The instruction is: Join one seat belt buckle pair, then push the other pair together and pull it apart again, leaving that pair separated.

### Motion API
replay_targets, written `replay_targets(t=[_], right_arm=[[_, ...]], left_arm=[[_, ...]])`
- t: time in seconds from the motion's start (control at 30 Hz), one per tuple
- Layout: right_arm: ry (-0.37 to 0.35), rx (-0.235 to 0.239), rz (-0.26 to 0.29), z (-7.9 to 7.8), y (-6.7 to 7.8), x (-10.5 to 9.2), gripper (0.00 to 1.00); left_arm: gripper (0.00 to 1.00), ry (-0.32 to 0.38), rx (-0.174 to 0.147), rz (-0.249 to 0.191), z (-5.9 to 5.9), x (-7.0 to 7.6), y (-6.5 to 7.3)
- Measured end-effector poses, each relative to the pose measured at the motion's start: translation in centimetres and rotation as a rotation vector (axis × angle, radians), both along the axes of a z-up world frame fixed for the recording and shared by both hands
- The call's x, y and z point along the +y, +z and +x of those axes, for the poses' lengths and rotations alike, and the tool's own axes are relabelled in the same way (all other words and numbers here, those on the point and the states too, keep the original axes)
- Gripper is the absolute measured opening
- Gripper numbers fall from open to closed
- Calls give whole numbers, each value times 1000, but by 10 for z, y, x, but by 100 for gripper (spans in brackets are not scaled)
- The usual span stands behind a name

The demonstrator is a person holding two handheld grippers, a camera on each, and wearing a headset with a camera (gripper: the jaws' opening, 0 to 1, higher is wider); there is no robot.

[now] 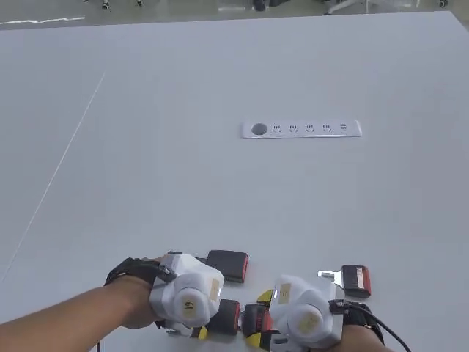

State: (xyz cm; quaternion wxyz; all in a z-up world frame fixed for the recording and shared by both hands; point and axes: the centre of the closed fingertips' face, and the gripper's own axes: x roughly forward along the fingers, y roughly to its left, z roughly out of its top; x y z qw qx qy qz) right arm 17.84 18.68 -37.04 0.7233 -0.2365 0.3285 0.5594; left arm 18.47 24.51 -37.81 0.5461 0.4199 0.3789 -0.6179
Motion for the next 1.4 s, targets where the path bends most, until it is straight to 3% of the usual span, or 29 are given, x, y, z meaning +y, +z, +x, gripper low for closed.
replay_targets(t=[0.23, 0.7, 1.1, 1.4], right_arm=[[6, -57, 26, -1, 1, -1, 35], [4, -62, 79, 1, 2, -3, 35], [6, -70, 108, 0, 3, -4, 34], [-5, -63, 110, -1, 3, -3, 35]], left_arm=[[32, 9, -1, -61, 0, 1, 2], [31, 9, 20, -135, 3, 2, 2], [31, 0, 31, -158, 4, 1, 1], [32, 15, 45, -145, 3, 0, 1]])
